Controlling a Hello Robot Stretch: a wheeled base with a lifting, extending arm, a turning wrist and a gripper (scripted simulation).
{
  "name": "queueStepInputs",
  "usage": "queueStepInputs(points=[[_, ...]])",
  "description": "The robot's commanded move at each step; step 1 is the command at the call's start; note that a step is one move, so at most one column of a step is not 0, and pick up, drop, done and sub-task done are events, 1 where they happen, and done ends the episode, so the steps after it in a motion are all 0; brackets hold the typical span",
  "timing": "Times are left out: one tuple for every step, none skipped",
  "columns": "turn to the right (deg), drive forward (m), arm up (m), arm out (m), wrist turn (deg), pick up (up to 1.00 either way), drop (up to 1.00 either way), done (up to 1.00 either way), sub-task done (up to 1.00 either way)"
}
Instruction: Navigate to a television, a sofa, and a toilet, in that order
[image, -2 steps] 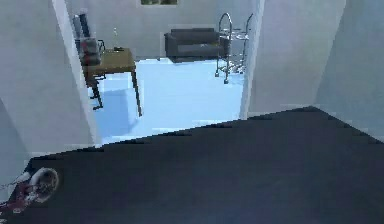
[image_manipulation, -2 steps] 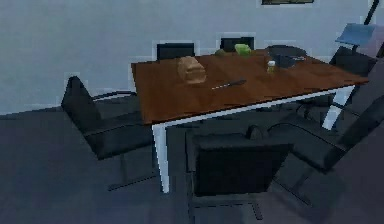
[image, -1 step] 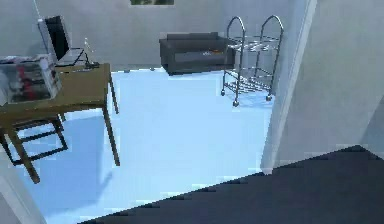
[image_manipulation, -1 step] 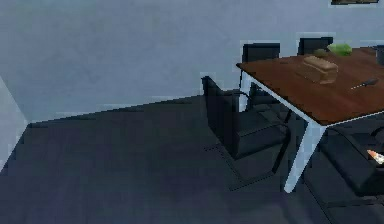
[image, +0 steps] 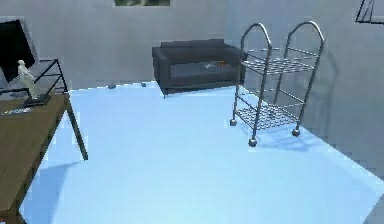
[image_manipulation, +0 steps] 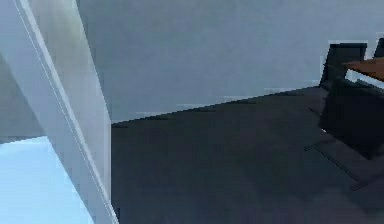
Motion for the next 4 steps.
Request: queueStepInputs(points=[[-6.0,0.00,0.00,0.00,0.0,0.00,0.00,0.00,0.00],[0.0,0.55,0.00,0.00,0.0,0.00,0.00,0.00,0.00],[-12.0,0.00,0.00,0.00,0.0,0.00,0.00,0.00,0.00],[0.0,1.00,0.00,0.00,0.0,0.00,0.00,0.00,0.00]])
